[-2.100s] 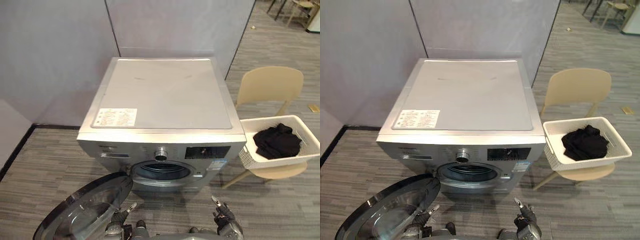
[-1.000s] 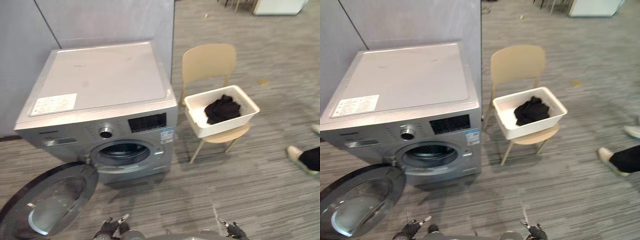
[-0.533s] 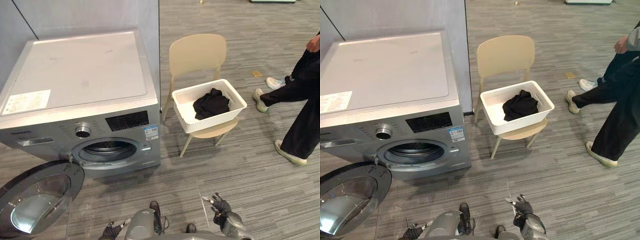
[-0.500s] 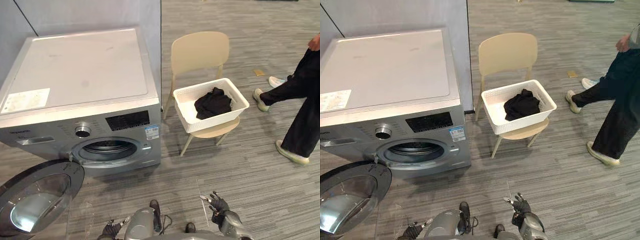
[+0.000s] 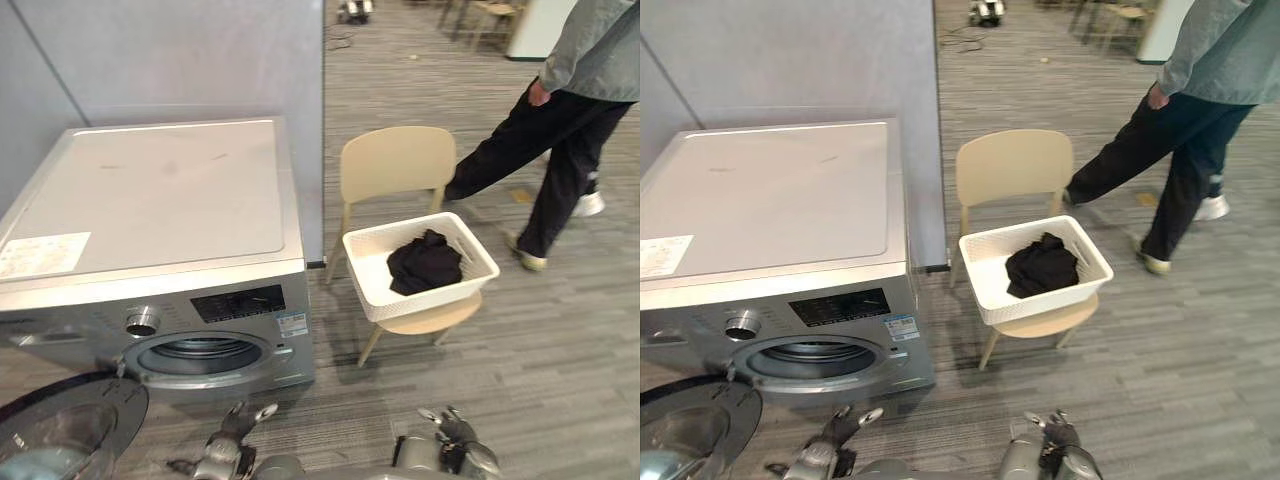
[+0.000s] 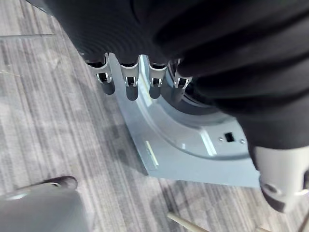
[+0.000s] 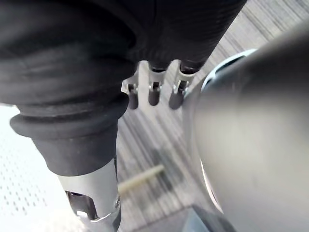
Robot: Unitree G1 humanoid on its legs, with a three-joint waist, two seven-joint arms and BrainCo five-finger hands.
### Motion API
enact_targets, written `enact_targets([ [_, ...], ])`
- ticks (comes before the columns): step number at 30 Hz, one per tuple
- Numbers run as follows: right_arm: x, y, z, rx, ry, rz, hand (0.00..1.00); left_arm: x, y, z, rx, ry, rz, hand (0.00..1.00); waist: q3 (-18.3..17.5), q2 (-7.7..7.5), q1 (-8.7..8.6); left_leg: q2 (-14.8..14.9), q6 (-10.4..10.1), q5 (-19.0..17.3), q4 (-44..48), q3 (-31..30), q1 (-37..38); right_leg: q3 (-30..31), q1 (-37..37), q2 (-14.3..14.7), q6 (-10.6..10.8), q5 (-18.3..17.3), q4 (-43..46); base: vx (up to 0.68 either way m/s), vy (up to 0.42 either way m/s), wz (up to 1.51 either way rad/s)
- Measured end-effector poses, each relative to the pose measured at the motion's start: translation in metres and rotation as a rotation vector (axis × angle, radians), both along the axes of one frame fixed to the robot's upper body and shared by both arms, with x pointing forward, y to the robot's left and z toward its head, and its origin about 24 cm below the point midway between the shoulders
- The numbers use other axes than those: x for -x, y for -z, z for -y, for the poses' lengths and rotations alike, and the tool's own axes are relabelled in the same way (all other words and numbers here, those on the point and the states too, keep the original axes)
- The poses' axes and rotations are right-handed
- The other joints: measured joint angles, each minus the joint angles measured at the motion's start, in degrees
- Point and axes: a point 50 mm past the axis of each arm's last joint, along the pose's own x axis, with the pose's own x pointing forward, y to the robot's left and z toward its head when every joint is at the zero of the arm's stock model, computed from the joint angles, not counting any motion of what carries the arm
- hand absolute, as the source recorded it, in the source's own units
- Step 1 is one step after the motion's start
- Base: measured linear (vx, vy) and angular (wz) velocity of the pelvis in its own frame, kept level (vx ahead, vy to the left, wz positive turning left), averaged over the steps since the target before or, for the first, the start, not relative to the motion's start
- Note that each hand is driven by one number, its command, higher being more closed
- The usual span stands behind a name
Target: Pick up the laundry basket with both hands and put the clothes into the washing machine.
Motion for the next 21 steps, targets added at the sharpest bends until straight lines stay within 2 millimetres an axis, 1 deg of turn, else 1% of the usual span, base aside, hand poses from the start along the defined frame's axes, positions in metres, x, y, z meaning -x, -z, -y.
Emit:
enact_targets([
  [1,0.006,0.002,0.0,-0.006,0.036,-0.011,0.0,-0.004,-0.002,0.003,-0.002,0.021,0.015,0.0,-0.4,-0.3,-0.16,1.2,-2.4,-1.4,1.7,-2.6,-0.2,6.0,1.6,-0.3,-0.5,4.1,-7.5,0.16,-0.466,0.85],
  [2,0.007,0.002,-0.002,-0.014,0.048,-0.014,0.0,-0.004,-0.002,0.003,-0.005,0.028,0.02,0.0,-0.6,-0.59,-0.21,1.9,-3.7,-2.1,2.3,-3.5,-0.2,8.7,2.2,-0.1,-0.3,6.7,-9.5,0.18,-0.66,0.88],
  [3,0.012,0.005,-0.007,-0.036,0.072,-0.03,0.0,-0.003,-0.002,-0.002,-0.017,0.024,0.016,0.0,-1.6,-1.87,-0.5,3.3,-6.4,-3.6,3.5,-5.8,-0.4,12.6,3.6,1.4,5.4,8.4,-11.2,0.1,-0.517,0.59],
  [4,0.014,0.006,-0.008,-0.042,0.076,-0.037,0.0,0.001,-0.001,-0.001,-0.014,0.021,0.008,0.0,-1.8,-1.27,-0.68,4.4,-7.4,-3.7,3.6,-6.9,-0.5,12.2,4.7,2.6,8.5,6.1,-11.0,0.1,-0.643,0.41],
  [5,0.014,0.006,-0.008,-0.046,0.075,-0.039,0.0,0.01,0.003,0.004,0.009,0.002,-0.013,0.0,-2.4,0.07,-0.5,7.3,-9.5,-2.3,2.6,-7.3,-0.5,9.6,4.8,4.4,10.0,1.9,-10.5,0.06,-0.612,0.09],
  [6,0.014,0.005,-0.004,-0.042,0.068,-0.04,0.0,0.023,0.009,0.008,0.035,-0.04,-0.057,0.0,-2.6,0.64,-0.49,9.3,-11.1,-0.6,2.0,-7.7,-0.6,6.9,5.5,5.7,9.7,-2.2,-10.6,0.04,-0.592,-0.01],
  [7,0.015,0.006,-0.002,-0.044,0.065,-0.044,0.0,0.03,0.012,0.009,0.046,-0.062,-0.083,0.0,-2.8,0.95,-0.83,10.2,-11.7,0.4,1.8,-8.4,-0.7,5.9,6.0,6.4,9.3,-4.0,-10.6,0.04,-0.554,0.3],
  [8,0.019,0.006,0.001,-0.041,0.064,-0.064,0.0,0.038,0.015,0.011,0.069,-0.113,-0.108,0.0,-2.7,2.03,-1.72,11.9,-13.0,3.5,2.0,-10.8,-1.4,3.8,6.9,8.3,8.2,-4.8,-9.7,0.04,-0.498,0.57],
  [9,0.024,0.008,0.002,-0.043,0.065,-0.088,0.0,0.038,0.015,0.007,0.072,-0.148,-0.103,0.0,-2.5,1.33,-1.56,12.1,-13.4,8.9,3.4,-12.6,-2.4,2.5,8.4,9.1,6.8,-5.2,-9.8,0.03,-0.568,0.6],
  [10,0.026,0.008,0.002,-0.042,0.058,-0.095,0.0,0.039,0.014,0.004,0.074,-0.171,-0.098,0.0,-2.6,0.85,-1.46,12.1,-13.3,11.7,4.7,-13.1,-3.5,1.9,9.0,9.5,6.4,-5.2,-10.5,0.01,-0.526,0.49],
  [11,0.026,0.008,0.003,-0.04,0.053,-0.096,0.0,0.04,0.014,0.0,0.078,-0.207,-0.087,0.0,-2.8,0.18,-1.29,12.2,-11.4,17.1,8.3,-13.6,-6.6,0.3,10.5,10.7,4.3,-5.4,-13.2,-0.04,-0.495,0.45],
  [12,0.024,0.008,0.003,-0.032,0.039,-0.092,0.0,0.039,0.012,-0.003,0.084,-0.241,-0.071,0.0,-2.7,0.23,-1.31,13.2,-8.6,23.0,12.0,-13.1,-10.4,-1.1,12.5,12.6,3.3,-5.1,-16.3,-0.06,-0.385,0.5],
  [13,0.024,0.008,0.004,-0.029,0.038,-0.091,0.0,0.037,0.011,-0.004,0.09,-0.26,-0.059,0.0,-2.7,0.32,-1.21,15.0,-6.4,27.7,13.7,-10.4,-12.7,-1.9,14.2,13.9,2.0,-4.3,-19.3,-0.06,-0.275,0.39],
  [14,0.024,0.007,0.004,-0.028,0.038,-0.089,0.0,0.036,0.011,-0.005,0.092,-0.266,-0.055,0.0,-2.7,0.15,-1.09,16.2,-3.9,29.8,14.8,-7.5,-14.1,-2.6,15.3,14.6,1.4,-4.0,-21.2,-0.05,-0.256,0.29],
  [15,0.023,0.007,0.005,-0.023,0.042,-0.082,0.0,0.033,0.01,-0.005,0.095,-0.268,-0.04,0.0,-2.7,0.05,-0.73,18.1,-2.0,28.7,19.7,0.1,-16.8,-5.5,16.9,15.0,-0.2,-2.9,-24.1,-0.06,-0.277,0.18],
  [16,0.022,0.005,0.011,-0.002,0.046,-0.072,0.0,0.032,0.009,-0.006,0.094,-0.267,-0.031,0.0,-2.6,0.09,-0.36,18.9,0.0,24.7,24.8,8.9,-17.8,-8.1,18.3,15.4,-1.2,-1.1,-26.9,-0.08,-0.294,0.14],
  [17,0.023,0.004,0.014,0.004,0.056,-0.068,0.0,0.032,0.009,-0.006,0.094,-0.269,-0.03,0.0,-2.6,0.18,-0.17,19.0,0.6,22.9,26.3,13.3,-17.7,-9.1,19.0,15.7,-1.5,0.3,-28.2,-0.06,-0.187,0.2],
  [18,0.025,0.004,0.017,0.009,0.087,-0.064,0.0,0.032,0.009,-0.005,0.096,-0.268,-0.03,0.0,-2.6,-0.05,0.04,17.2,-0.3,17.6,27.2,19.6,-17.2,-10.7,19.7,16.0,-2.0,1.6,-29.9,-0.03,-0.127,0.46],
  [19,0.025,0.003,0.019,0.007,0.112,-0.054,0.0,0.032,0.009,-0.005,0.097,-0.265,-0.031,0.0,-2.6,-0.21,-0.03,14.1,-1.7,13.3,24.9,23.1,-16.9,-12.4,19.8,16.1,-2.1,1.7,-30.4,-0.01,-0.059,0.59],
  [20,0.024,0.002,0.019,0.004,0.125,-0.046,0.0,0.032,0.009,-0.004,0.097,-0.264,-0.032,0.0,-2.5,-0.26,-0.04,13.0,-1.7,11.7,22.6,24.6,-16.5,-13.1,19.5,16.0,-2.2,1.8,-30.3,0.01,-0.057,0.79],
  [21,0.021,0.001,0.018,-0.004,0.144,-0.024,0.0,0.032,0.01,-0.004,0.094,-0.254,-0.039,0.0,-2.3,-0.7,-0.05,11.6,-2.6,10.0,16.1,27.6,-14.0,-14.5,19.4,15.7,-2.2,1.9,-30.3,0.01,-0.01,0.85],
])
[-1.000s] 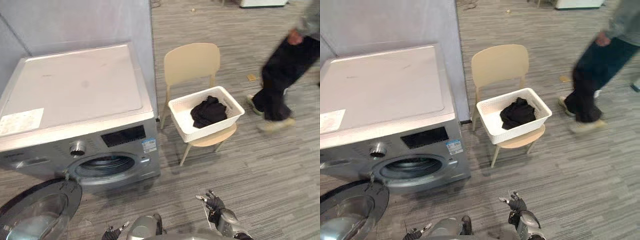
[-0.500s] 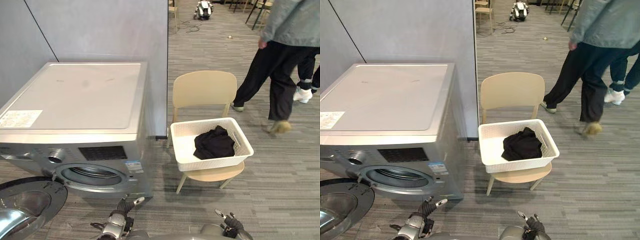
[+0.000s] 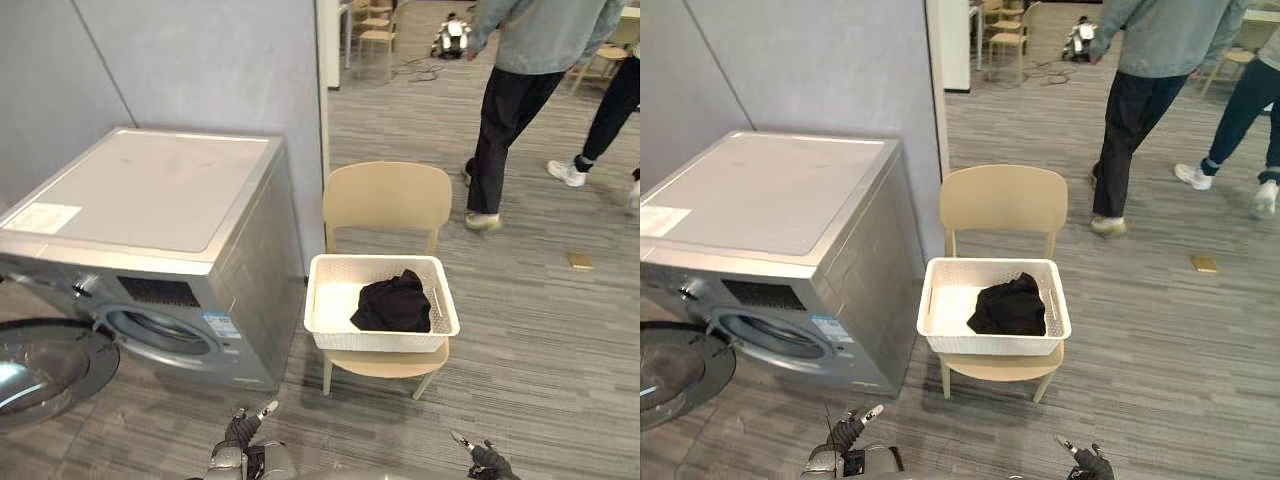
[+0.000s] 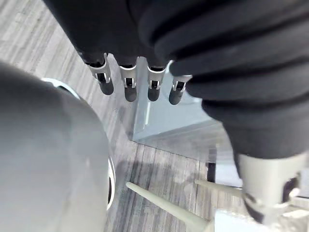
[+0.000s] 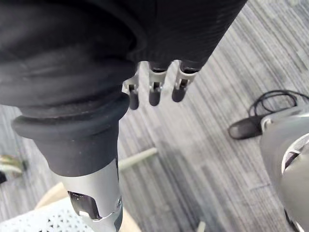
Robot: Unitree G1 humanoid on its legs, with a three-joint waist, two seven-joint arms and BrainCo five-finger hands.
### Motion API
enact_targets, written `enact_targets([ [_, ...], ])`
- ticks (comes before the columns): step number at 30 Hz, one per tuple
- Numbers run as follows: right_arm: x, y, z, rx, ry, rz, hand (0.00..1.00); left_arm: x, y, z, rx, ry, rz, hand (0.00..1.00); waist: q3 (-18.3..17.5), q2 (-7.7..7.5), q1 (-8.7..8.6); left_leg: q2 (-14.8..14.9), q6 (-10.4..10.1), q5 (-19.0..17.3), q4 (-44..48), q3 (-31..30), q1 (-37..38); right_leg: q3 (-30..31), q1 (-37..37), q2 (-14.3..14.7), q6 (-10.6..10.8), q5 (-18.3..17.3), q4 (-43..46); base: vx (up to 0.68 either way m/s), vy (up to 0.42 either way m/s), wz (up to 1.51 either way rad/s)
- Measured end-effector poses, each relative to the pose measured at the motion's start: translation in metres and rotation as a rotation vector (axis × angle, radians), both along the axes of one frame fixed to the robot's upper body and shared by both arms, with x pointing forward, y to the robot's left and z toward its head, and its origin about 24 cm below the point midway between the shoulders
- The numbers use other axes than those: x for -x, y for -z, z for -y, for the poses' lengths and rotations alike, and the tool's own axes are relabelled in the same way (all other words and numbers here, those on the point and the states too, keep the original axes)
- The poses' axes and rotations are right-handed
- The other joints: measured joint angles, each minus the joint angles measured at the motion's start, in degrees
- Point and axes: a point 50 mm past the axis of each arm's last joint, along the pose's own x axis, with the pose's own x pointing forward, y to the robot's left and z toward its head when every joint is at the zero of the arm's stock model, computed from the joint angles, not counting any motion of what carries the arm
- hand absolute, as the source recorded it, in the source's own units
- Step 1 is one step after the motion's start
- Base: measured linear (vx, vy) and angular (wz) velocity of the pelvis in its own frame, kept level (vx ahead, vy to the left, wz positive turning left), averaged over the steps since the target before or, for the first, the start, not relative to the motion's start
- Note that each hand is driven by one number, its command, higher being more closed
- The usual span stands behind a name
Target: Pick up the laundry basket with both hands and put the clothes into the washing machine.
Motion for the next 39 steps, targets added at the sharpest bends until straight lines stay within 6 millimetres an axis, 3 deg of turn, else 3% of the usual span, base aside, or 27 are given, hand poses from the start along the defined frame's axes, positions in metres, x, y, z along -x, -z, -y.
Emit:
enact_targets([
  [2,-0.011,-0.005,0.0,0.01,-0.002,0.049,0.0,0.003,0.002,0.001,0.005,0.004,-0.017,0.0,-0.2,0.39,0.3,-3.3,0.4,-0.9,-11.9,2.8,4.2,-0.1,-0.9,-0.2,0.3,0.8,-0.7,0.01,0.026,0.71],
  [3,-0.023,-0.008,-0.004,0.009,-0.022,0.084,0.0,0.003,0.001,0.001,0.012,0.004,-0.016,0.0,-0.1,0.65,0.5,-4.9,2.7,-0.9,-17.8,2.1,5.4,0.5,-2.1,0.3,0.4,0.8,-1.2,0.0,0.046,0.33],
  [8,-0.068,-0.025,-0.034,-0.001,-0.163,0.233,0.0,0.002,0.002,0.001,0.008,0.03,-0.023,0.0,0.1,-0.27,0.52,-9.5,3.7,3.3,-25.6,0.4,9.5,1.2,0.0,-1.4,0.5,1.7,-2.7,-0.02,0.018,0.25],
  [10,-0.085,-0.039,-0.046,0.012,-0.25,0.326,0.0,0.001,0.001,0.004,0.003,0.06,-0.023,0.0,-0.3,-0.41,0.54,-11.3,3.9,5.2,-29.8,0.4,10.9,1.7,-1.0,-2.4,1.2,0.7,-1.3,-0.05,0.048,0.02],
  [12,-0.105,-0.062,-0.051,0.073,-0.309,0.441,0.0,-0.005,0.0,0.007,-0.014,0.13,-0.017,0.0,-0.7,-1.39,0.12,-14.5,3.2,4.7,-35.3,-2.3,11.7,3.6,-5.6,-5.2,3.3,-4.1,6.2,-0.04,0.04,-0.08],
  [15,-0.115,-0.079,-0.048,0.155,-0.319,0.502,0.0,-0.008,-0.001,0.006,-0.039,0.197,-0.018,0.0,-0.3,-2.05,0.13,-14.6,3.3,5.3,-36.0,-3.4,13.5,8.0,-12.1,-6.3,6.1,-1.8,21.0,0.03,0.039,-0.08],
  [16,-0.118,-0.087,-0.046,0.18,-0.302,0.532,0.0,-0.009,-0.001,0.006,-0.048,0.218,-0.018,0.0,0.1,-2.9,0.0,-14.0,3.7,5.2,-35.0,-4.5,14.0,9.0,-13.0,-6.3,6.9,-0.3,24.8,0.05,0.0,0.13],
  [17,-0.117,-0.091,-0.044,0.195,-0.286,0.549,0.0,-0.009,-0.002,0.006,-0.054,0.232,-0.018,0.0,0.1,-3.1,-0.26,-13.5,3.9,5.1,-34.6,-5.4,14.2,9.0,-13.1,-6.4,6.9,0.5,26.0,0.06,-0.062,0.47],
  [18,-0.117,-0.101,-0.038,0.24,-0.268,0.581,0.0,-0.011,-0.003,0.006,-0.065,0.253,-0.013,0.0,0.1,-2.98,-1.54,-12.6,4.2,5.0,-34.5,-7.6,13.9,7.5,-13.2,-6.6,5.0,0.5,27.4,0.08,-0.084,0.81],
  [19,-0.116,-0.112,-0.029,0.292,-0.239,0.614,0.0,-0.013,-0.003,0.006,-0.069,0.257,-0.005,0.0,-0.4,-3.9,-2.17,-12.5,4.1,4.9,-34.2,-9.8,12.9,4.8,-13.1,-8.3,2.5,-1.6,27.3,0.12,-0.103,0.9],
  [22,-0.115,-0.136,-0.001,0.425,-0.122,0.684,0.0,-0.017,-0.004,0.01,-0.067,0.256,0.007,0.0,-0.7,-3.98,-2.69,-12.0,3.3,5.1,-32.5,-15.7,10.5,1.9,-11.7,-11.5,2.3,-2.6,20.2,0.15,-0.105,0.95],
  [23,-0.114,-0.141,0.003,0.444,-0.098,0.693,0.0,-0.017,-0.004,0.009,-0.074,0.253,0.007,0.0,-0.7,-4.08,-2.61,-11.9,2.7,5.3,-32.3,-16.4,10.2,2.8,-11.4,-11.4,2.9,-2.3,17.8,0.13,-0.151,0.85],
  [24,-0.115,-0.146,0.007,0.471,-0.072,0.708,0.0,-0.012,-0.004,0.004,-0.089,0.244,-0.004,0.0,-1.5,-5.18,-2.44,-12.1,2.0,6.2,-32.2,-17.1,10.0,5.8,-10.7,-11.0,5.6,-0.3,12.2,0.11,-0.237,0.64],
  [25,-0.116,-0.152,0.009,0.488,-0.059,0.725,0.0,-0.009,-0.004,-0.006,-0.116,0.25,-0.014,0.0,-2.5,-6.98,-1.73,-13.3,1.2,6.6,-32.4,-17.7,9.9,7.1,-10.5,-11.3,6.5,5.5,7.0,0.11,-0.288,0.49],
  [26,-0.116,-0.154,0.011,0.498,-0.055,0.731,0.0,-0.007,-0.004,-0.009,-0.123,0.253,-0.025,0.0,-3.0,-7.46,-1.36,-13.4,0.6,6.6,-32.6,-17.8,10.0,6.4,-9.8,-11.5,7.6,3.8,6.2,0.1,-0.336,0.17],
  [28,-0.124,-0.167,0.025,0.576,-0.07,0.752,0.0,0.0,-0.001,-0.003,-0.107,0.252,-0.041,0.0,-4.5,-3.78,0.33,-10.1,-0.9,7.3,-33.6,-18.5,9.9,5.6,-8.6,-7.1,6.5,4.8,2.2,0.06,-0.274,-0.13],
  [31,-0.131,-0.181,0.04,0.673,-0.163,0.758,0.0,0.007,0.002,0.007,-0.059,0.229,-0.052,0.0,-5.0,-0.91,0.29,-7.9,-2.4,8.3,-35.3,-18.9,9.7,4.3,-7.6,-4.4,5.9,5.7,-0.1,0.05,-0.169,0.03],
  [33,-0.143,-0.192,0.054,0.742,-0.314,0.752,0.0,0.009,0.003,0.007,-0.046,0.232,-0.055,0.0,-4.9,-0.71,0.1,-6.4,-3.3,8.9,-35.9,-19.1,9.8,3.7,-6.8,-2.7,5.4,6.0,-1.6,0.04,-0.122,0.02],
  [35,-0.163,-0.199,0.055,0.792,-0.467,0.734,0.0,0.009,0.003,0.007,-0.034,0.251,-0.054,0.0,-4.7,-0.86,0.11,-5.7,-4.0,9.4,-36.5,-18.9,9.9,3.7,-6.7,-1.9,4.6,6.7,-2.8,0.0,-0.068,-0.09],
  [37,-0.183,-0.203,0.05,0.802,-0.582,0.722,0.0,0.005,0.001,0.007,-0.024,0.268,-0.037,0.0,-3.7,-1.14,0.22,-5.1,-4.1,9.5,-36.6,-18.4,9.9,4.2,-6.8,-1.0,4.3,7.9,-4.4,-0.05,-0.013,-0.16],
  [39,-0.203,-0.2,0.032,0.771,-0.699,0.72,0.0,-0.006,-0.002,0.009,-0.037,0.316,-0.01,0.0,-1.5,-0.9,0.36,-4.9,-4.1,9.9,-36.7,-18.1,9.3,4.6,-7.0,-0.6,3.9,9.2,-6.0,-0.08,0.017,-0.09],
])
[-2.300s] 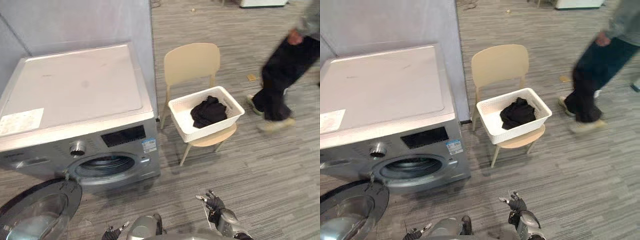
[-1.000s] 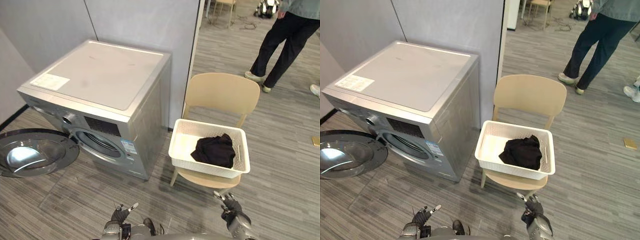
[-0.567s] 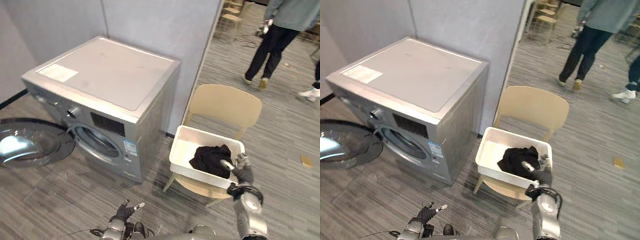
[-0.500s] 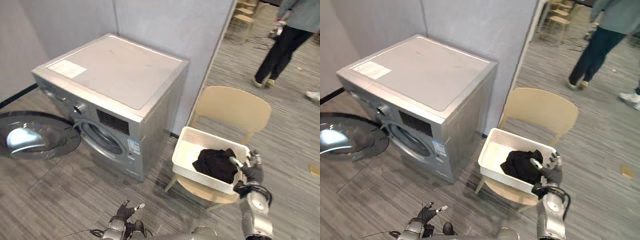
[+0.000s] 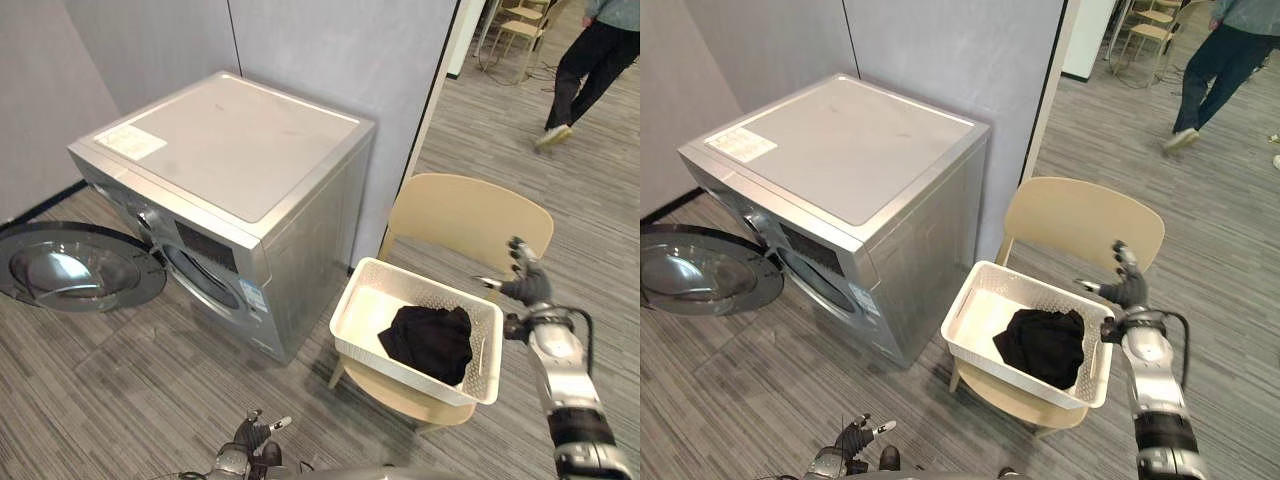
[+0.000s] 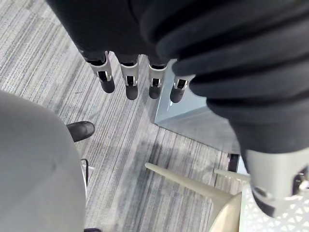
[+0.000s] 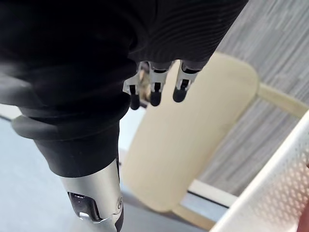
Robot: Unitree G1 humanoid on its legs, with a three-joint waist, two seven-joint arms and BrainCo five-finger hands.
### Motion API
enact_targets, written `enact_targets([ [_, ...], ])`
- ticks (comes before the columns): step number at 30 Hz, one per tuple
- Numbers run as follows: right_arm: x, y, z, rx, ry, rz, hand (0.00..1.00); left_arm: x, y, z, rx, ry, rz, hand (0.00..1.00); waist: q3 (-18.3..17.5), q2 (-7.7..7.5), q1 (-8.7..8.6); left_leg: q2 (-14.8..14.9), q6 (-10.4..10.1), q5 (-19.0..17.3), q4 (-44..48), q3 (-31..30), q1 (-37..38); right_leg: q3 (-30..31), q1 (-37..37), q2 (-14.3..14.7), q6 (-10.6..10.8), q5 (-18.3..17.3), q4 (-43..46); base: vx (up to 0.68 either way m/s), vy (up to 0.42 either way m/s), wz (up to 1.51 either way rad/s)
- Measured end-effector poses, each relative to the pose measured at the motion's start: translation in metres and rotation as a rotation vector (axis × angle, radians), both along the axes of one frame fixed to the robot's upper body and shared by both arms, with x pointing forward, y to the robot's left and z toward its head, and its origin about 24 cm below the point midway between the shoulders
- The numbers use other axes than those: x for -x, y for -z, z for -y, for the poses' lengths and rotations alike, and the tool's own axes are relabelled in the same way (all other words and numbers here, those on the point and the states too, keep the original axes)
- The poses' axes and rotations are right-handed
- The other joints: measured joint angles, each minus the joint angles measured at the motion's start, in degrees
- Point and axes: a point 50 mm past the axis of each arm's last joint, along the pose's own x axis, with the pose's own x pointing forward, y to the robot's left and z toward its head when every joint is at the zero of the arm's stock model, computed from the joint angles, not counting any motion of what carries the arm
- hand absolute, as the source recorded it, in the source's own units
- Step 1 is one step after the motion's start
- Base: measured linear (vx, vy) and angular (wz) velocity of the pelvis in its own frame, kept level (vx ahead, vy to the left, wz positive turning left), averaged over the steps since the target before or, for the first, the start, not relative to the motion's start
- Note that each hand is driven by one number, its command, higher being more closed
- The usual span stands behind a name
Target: Pick up the laundry basket with both hands and put the clothes into the washing machine.
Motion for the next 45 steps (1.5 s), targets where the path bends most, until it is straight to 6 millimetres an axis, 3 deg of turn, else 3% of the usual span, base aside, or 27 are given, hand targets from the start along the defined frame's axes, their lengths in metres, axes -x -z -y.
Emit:
enact_targets([
  [3,-0.015,0.002,-0.008,0.01,-0.047,-0.042,0.0,-0.012,-0.004,0.008,0.002,0.058,0.037,0.0,2.8,1.9,0.06,-0.3,0.3,0.9,0.0,-0.1,-2.4,-0.1,-1.6,-0.1,-0.1,1.8,-1.5,-0.09,0.033,-0.01],
  [7,-0.035,0.01,-0.002,0.01,-0.004,-0.152,0.0,-0.033,-0.013,0.019,0.003,0.127,0.117,0.0,8.2,4.94,0.44,-0.2,0.5,2.6,0.0,-0.6,-5.5,-0.5,-4.3,0.1,-0.5,3.2,-1.4,-0.09,0.022,0.02],
  [11,-0.042,0.015,0.005,-0.011,0.053,-0.231,0.0,-0.044,-0.019,0.023,0.01,0.134,0.164,0.0,11.7,5.89,0.46,-0.2,0.6,3.0,0.1,-0.6,-6.4,-0.4,-5.3,0.0,-0.4,3.7,-1.2,-0.06,0.015,-0.02],
  [17,-0.055,-0.011,0.028,-0.195,0.247,-0.13,0.0,-0.058,-0.029,0.032,0.046,0.097,0.241,0.0,16.4,8.53,1.33,-0.3,0.1,4.6,-0.2,-0.3,-9.0,0.0,-9.7,-1.2,-0.3,3.4,2.3,-0.06,0.022,-0.02],
  [22,-0.057,-0.028,0.042,-0.315,0.358,-0.025,0.0,-0.059,-0.03,0.034,0.071,0.047,0.257,0.0,16.8,8.74,1.71,-1.1,0.7,5.0,-0.7,0.7,-10.4,0.5,-15.2,-3.8,0.1,-0.9,10.2,-0.03,-0.002,-0.01],
  [31,-0.056,-0.064,0.072,-0.231,0.414,0.052,0.0,-0.072,-0.048,0.049,0.092,0.116,0.363,0.0,19.5,8.74,2.87,-2.2,0.9,5.2,-0.7,2.9,-13.0,2.7,-21.8,-5.7,0.3,-2.6,16.3,0.02,-0.017,-0.08],
  [36,-0.058,-0.061,0.071,-0.124,0.381,-0.011,0.0,-0.085,-0.067,0.056,0.109,0.136,0.464,0.0,21.0,8.04,2.99,-2.7,1.0,5.2,1.1,2.7,-17.4,2.8,-25.8,-6.6,0.4,-2.7,17.8,0.01,-0.015,0.04],
  [42,-0.066,-0.072,0.062,0.075,0.273,-0.034,0.0,-0.105,-0.101,0.059,0.128,0.129,0.62,0.0,23.4,6.08,3.08,-2.4,2.2,3.9,6.6,1.6,-24.7,1.9,-30.5,-6.9,0.3,-2.7,19.6,-0.03,-0.035,0.09],
  [45,-0.067,-0.078,0.061,0.196,0.216,-0.058,0.0,-0.106,-0.111,0.06,0.16,0.111,0.665,0.0,23.4,5.88,3.18,-2.2,2.6,3.0,9.0,1.2,-27.9,1.3,-32.2,-7.0,0.1,-2.6,19.8,-0.03,-0.039,0.09],
])
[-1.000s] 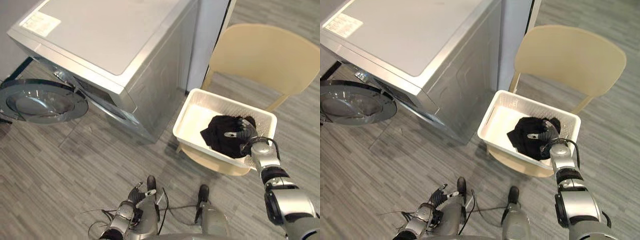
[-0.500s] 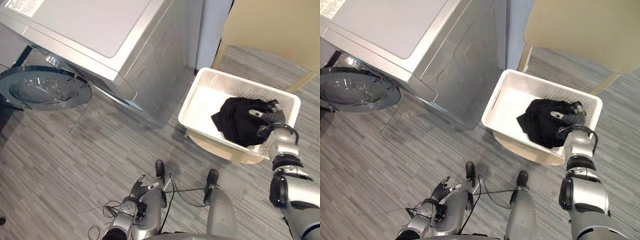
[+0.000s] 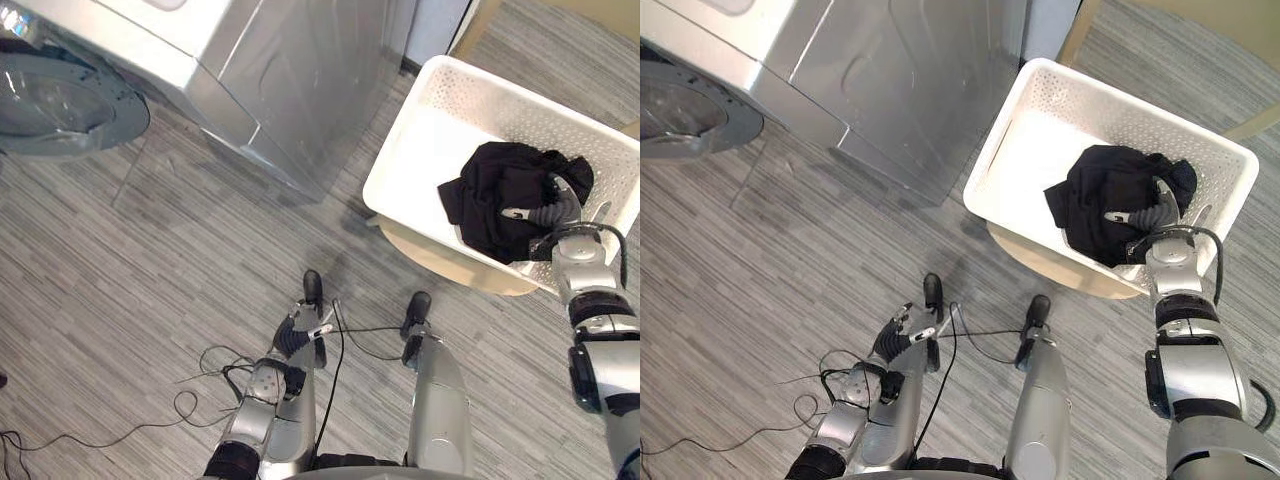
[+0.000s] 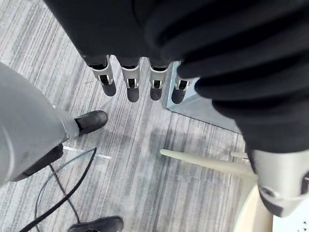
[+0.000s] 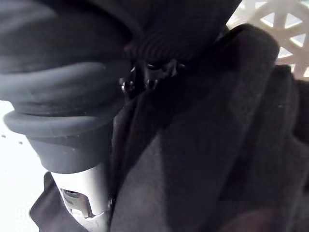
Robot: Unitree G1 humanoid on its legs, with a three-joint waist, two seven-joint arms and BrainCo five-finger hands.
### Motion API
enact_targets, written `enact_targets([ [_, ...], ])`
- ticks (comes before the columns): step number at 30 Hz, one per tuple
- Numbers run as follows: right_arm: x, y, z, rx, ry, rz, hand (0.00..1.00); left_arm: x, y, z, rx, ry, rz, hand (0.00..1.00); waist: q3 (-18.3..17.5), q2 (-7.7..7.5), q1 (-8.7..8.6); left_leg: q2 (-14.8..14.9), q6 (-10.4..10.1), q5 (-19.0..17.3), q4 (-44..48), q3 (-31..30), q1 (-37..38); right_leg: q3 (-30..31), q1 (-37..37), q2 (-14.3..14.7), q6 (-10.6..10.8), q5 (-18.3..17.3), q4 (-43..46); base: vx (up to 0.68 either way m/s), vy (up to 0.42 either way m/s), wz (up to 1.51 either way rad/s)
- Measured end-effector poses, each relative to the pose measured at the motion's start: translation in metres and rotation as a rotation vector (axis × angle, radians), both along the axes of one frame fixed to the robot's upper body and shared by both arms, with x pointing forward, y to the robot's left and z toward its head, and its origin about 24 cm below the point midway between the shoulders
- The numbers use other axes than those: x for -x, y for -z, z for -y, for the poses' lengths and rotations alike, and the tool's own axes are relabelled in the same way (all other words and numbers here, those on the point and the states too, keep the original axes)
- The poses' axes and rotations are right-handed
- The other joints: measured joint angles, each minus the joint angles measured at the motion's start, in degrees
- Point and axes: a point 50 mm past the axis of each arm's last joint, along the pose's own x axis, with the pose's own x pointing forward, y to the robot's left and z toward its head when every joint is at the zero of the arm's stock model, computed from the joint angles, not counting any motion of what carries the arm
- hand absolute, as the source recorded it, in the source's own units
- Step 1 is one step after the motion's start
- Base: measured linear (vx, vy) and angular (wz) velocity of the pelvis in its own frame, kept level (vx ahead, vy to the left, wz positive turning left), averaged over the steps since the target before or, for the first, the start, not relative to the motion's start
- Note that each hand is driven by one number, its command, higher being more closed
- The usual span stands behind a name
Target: Pick up the laundry basket with both hands and put the clothes into the washing machine.
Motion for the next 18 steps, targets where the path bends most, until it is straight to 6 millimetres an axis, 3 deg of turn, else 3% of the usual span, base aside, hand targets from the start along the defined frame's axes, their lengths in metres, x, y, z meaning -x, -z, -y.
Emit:
enact_targets([
  [2,-0.001,-0.002,0.0,0.063,-0.02,-0.023,0.0,0.001,-0.002,-0.002,0.01,-0.014,0.007,0.0,-0.1,-0.21,0.0,0.0,-0.1,-0.4,1.0,-0.2,-1.4,-0.4,-0.8,-0.2,0.0,0.0,0.1,-0.01,-0.044,0.06],
  [3,-0.001,-0.003,0.0,0.104,-0.032,-0.039,1.0,0.001,-0.003,-0.004,0.019,-0.028,0.01,0.0,-0.1,-0.36,-0.01,0.1,0.1,-0.7,1.5,-0.6,-2.3,-1.0,-1.1,-0.2,-0.1,0.0,0.1,-0.01,-0.033,0.06],
  [8,0.001,-0.004,0.004,0.268,-0.061,-0.112,1.0,0.0,-0.009,-0.008,0.04,-0.061,0.025,0.0,-0.5,-1.25,0.33,0.3,0.1,-0.8,2.8,-1.7,-5.0,-2.5,-2.2,-0.3,-0.2,0.2,0.6,0.0,-0.044,0.12],
  [11,0.003,-0.003,0.007,0.33,-0.056,-0.157,1.0,-0.002,-0.013,-0.011,0.045,-0.084,0.044,0.0,-0.9,-1.91,1.53,0.3,-0.1,-0.7,3.0,-1.8,-5.1,-2.7,-2.2,-0.4,-0.2,0.2,0.7,0.0,-0.037,0.05],
  [15,0.004,0.007,0.004,0.286,-0.066,-0.198,1.0,-0.003,-0.015,-0.015,0.059,-0.127,0.055,0.0,-1.4,-2.38,2.18,0.0,0.2,-0.5,3.1,-2.3,-5.1,-3.3,-1.7,-0.6,-0.2,0.1,0.8,0.01,-0.038,0.08],
  [17,0.007,0.022,0.0,0.198,-0.067,-0.213,1.0,-0.003,-0.016,-0.016,0.069,-0.157,0.055,0.0,-1.6,-2.45,2.76,0.0,0.2,-0.4,3.1,-2.6,-4.8,-3.8,-1.0,-0.6,-0.4,0.1,0.7,0.02,-0.042,0.11],
  [18,0.011,0.035,-0.007,0.063,-0.054,-0.173,1.0,-0.004,-0.016,-0.018,0.07,-0.175,0.055,0.0,-1.7,-2.66,3.01,0.0,0.2,-0.4,3.3,-2.9,-4.2,-4.2,-0.1,-0.6,-0.7,-0.2,0.8,0.03,-0.043,0.13],
])
